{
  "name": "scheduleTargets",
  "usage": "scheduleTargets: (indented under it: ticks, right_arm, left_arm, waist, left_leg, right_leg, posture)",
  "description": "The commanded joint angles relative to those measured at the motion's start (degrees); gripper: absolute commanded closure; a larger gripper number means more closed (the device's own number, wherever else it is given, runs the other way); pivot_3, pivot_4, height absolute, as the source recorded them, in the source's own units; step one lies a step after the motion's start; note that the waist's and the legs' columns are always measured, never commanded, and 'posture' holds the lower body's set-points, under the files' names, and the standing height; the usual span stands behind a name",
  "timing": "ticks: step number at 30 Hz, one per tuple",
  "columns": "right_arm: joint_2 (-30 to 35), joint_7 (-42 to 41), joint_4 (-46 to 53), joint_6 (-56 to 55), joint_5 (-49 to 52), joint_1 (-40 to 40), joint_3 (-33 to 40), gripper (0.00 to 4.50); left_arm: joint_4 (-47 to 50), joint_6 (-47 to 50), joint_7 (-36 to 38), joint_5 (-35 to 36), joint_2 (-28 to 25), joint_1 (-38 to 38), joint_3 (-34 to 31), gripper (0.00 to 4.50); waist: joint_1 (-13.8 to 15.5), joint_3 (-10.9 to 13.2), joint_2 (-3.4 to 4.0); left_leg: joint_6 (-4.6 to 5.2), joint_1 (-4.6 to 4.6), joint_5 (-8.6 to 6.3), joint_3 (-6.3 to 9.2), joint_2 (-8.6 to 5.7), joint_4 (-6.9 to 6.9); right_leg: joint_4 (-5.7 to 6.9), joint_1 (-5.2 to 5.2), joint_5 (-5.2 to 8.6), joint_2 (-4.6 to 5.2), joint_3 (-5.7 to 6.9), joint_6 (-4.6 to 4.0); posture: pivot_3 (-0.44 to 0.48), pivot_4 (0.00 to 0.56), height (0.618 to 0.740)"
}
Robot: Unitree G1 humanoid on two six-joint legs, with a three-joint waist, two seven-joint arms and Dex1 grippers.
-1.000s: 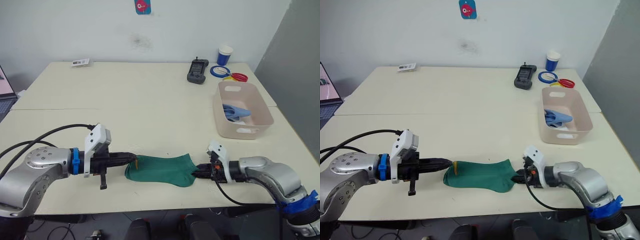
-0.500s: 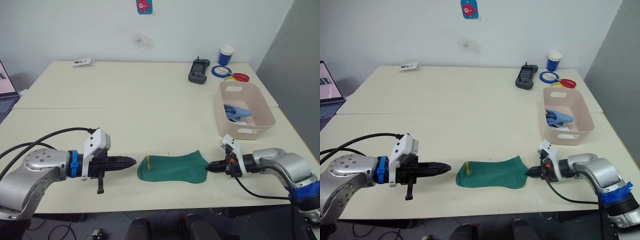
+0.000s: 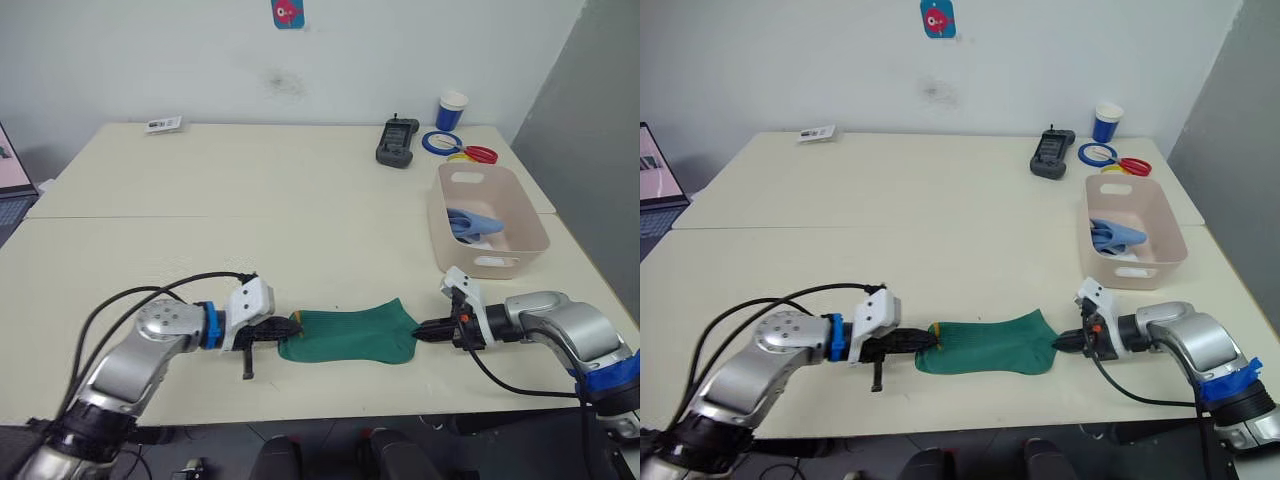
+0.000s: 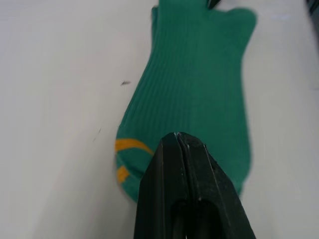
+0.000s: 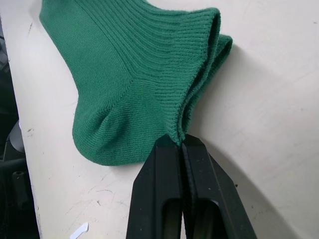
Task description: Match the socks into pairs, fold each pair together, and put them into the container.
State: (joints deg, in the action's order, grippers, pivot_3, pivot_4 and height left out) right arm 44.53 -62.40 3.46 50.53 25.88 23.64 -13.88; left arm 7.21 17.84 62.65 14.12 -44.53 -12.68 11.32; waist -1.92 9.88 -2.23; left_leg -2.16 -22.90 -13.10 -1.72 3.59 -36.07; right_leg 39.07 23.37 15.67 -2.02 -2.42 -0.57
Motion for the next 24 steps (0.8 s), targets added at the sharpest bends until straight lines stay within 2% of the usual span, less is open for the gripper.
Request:
scheduleTargets:
  ticks: [1, 4, 8, 14, 19, 24]
  right_arm:
    - [0.0, -0.3, 2.0, 1.0, 0.8, 0.4, 1.0, 4.46]
    - [-0.8, 0.0, 3.8, 4.9, 4.2, 1.1, 3.3, 4.46]
    - [-2.6, 0.5, 6.6, 12.0, 10.6, 2.9, 7.1, 4.46]
    - [-7.5, 4.4, 8.4, 20.3, 18.1, 7.9, 11.4, 4.46]
    - [-12.2, 8.1, 8.2, 21.7, 18.6, 10.6, 9.8, 4.46]
    - [-19.2, 11.2, 6.3, 19.5, 16.5, 13.2, 5.0, 4.46]
  left_arm:
    - [-2.6, -3.8, 1.5, -4.8, -1.2, -0.2, 3.1, 4.5]
    - [-2.4, -0.6, 2.6, -4.5, -1.3, -0.1, 4.1, 4.5]
    - [-4.4, 0.0, 1.5, -6.8, -0.6, -0.6, 5.3, 4.5]
    - [-5.2, -0.1, 1.3, -6.7, 0.0, -1.0, 5.2, 4.5]
    - [-5.6, -0.6, 1.5, -6.9, 0.0, -1.2, 5.4, 4.5]
    - [-5.9, 0.3, 1.3, -6.2, 1.0, -2.2, 4.9, 4.5]
  waist:
    - [0.1, 0.0, 0.01]
    - [0.1, 0.0, 0.06]
    - [0.0, -0.1, 0.13]
    - [0.0, -0.2, 0.32]
    - [0.1, -0.3, 0.35]
    - [0.0, -0.3, 0.48]
  left_leg:
    - [0.0, 0.0, 0.0, 0.01, 0.02, 0.01]
    - [0.0, 0.01, 0.0, 0.01, 0.02, 0.01]
    - [0.0, 0.1, 0.0, 0.01, 0.02, 0.0]
    - [0.0, 0.13, 0.0, 0.03, 0.01, 0.0]
    - [0.0, 0.11, 0.0, 0.02, 0.0, 0.0]
    - [0.01, 0.12, 0.0, 0.03, 0.01, 0.01]
  right_leg:
    - [0.0, 0.0, 0.0, -0.01, 0.01, 0.0]
    - [0.02, -0.01, 0.0, -0.01, 0.02, -0.01]
    - [0.03, -0.08, 0.0, -0.01, 0.01, 0.0]
    - [0.04, -0.12, -0.02, -0.01, 0.02, 0.03]
    - [0.03, -0.12, -0.02, -0.01, 0.02, 0.03]
    - [0.05, -0.12, -0.02, -0.02, 0.02, 0.03]
  posture:
    - [0.0, 0.15, 0.74]
    - [0.0, 0.15, 0.74]
    - [0.0, 0.15, 0.74]
    - [0.0, 0.15, 0.74]
    - [0.0, 0.15, 0.74]
    - [0.0, 0.15, 0.74]
